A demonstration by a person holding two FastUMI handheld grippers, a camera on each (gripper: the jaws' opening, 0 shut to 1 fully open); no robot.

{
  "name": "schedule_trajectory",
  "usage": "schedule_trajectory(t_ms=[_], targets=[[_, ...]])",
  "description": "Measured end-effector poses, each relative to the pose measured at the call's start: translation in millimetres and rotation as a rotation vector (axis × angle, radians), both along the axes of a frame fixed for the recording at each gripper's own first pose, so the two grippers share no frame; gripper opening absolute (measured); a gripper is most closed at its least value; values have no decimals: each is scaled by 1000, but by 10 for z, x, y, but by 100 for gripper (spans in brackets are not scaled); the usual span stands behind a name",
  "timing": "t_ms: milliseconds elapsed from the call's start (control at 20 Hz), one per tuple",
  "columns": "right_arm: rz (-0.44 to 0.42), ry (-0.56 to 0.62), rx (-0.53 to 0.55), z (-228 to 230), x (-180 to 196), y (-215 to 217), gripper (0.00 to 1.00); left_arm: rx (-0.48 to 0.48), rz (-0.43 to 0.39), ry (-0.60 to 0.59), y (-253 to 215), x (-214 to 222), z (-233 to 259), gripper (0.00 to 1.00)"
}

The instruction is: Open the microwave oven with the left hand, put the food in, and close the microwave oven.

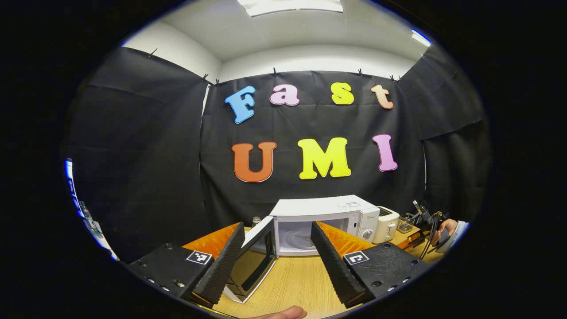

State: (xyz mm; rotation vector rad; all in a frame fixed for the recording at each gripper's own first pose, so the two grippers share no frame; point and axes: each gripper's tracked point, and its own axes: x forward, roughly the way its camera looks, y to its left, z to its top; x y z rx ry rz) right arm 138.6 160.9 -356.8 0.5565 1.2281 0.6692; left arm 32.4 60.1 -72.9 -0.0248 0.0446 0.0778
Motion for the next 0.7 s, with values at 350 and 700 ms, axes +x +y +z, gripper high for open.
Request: schedule_trajectory(t_ms=[350,700], targets=[[-96,-180,33,522,-291,162,13,-31,-20,-18,176,-135,-31,92],[-154,-341,67,605,-509,1084,13,-70,-54,-17,401,-241,-141,92]])
